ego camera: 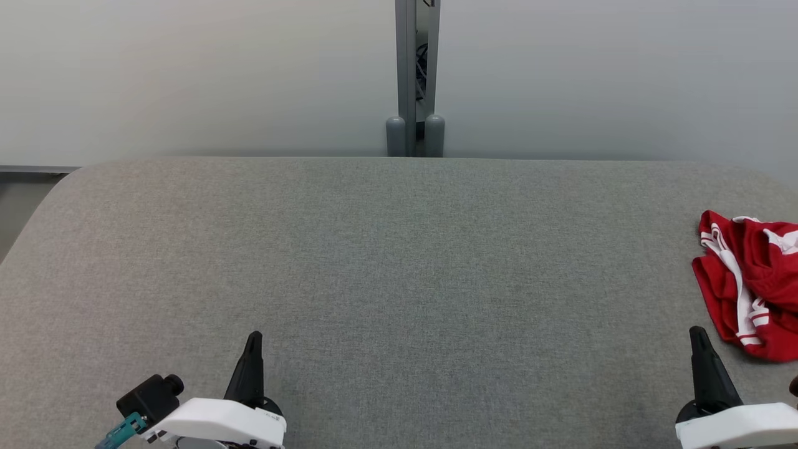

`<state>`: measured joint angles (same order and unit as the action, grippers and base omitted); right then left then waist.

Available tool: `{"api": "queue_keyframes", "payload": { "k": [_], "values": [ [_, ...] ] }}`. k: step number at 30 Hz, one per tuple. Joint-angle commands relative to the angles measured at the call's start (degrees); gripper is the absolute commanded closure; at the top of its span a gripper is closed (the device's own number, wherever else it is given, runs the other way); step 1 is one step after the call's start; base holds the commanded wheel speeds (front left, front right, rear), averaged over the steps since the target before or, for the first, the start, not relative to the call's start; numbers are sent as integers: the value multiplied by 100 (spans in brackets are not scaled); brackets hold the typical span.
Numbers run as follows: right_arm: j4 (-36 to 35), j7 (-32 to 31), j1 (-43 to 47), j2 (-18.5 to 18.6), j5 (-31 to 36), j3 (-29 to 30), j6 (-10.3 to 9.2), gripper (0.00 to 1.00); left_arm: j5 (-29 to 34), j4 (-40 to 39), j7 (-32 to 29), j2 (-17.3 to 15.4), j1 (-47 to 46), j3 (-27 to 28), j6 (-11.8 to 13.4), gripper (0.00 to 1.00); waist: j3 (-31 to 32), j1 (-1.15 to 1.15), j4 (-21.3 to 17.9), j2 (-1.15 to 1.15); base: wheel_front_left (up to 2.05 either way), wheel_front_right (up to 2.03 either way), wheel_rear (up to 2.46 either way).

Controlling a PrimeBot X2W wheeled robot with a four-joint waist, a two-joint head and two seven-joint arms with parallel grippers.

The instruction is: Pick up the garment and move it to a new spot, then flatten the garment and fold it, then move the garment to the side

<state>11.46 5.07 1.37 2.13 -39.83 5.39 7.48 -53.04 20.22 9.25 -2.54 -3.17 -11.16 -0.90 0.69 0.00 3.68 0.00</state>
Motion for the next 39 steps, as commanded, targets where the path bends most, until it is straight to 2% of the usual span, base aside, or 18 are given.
{"api": "queue_keyframes", "payload": {
  "k": [1, 39],
  "values": [
    [-165, -76, 1, 50, -286, 111, 2, 100, -212, -57, -37, -17, -246, -16, -54, 100, -2, 0, -8, 0, 0, 0, 0],
    [-724, -787, 473, 123, -3116, 934, 2, 100, -2356, -10, -473, -31, -731, -217, -377, 100, -32, 0, -159, 0, 0, 0, 0]
  ]
}}
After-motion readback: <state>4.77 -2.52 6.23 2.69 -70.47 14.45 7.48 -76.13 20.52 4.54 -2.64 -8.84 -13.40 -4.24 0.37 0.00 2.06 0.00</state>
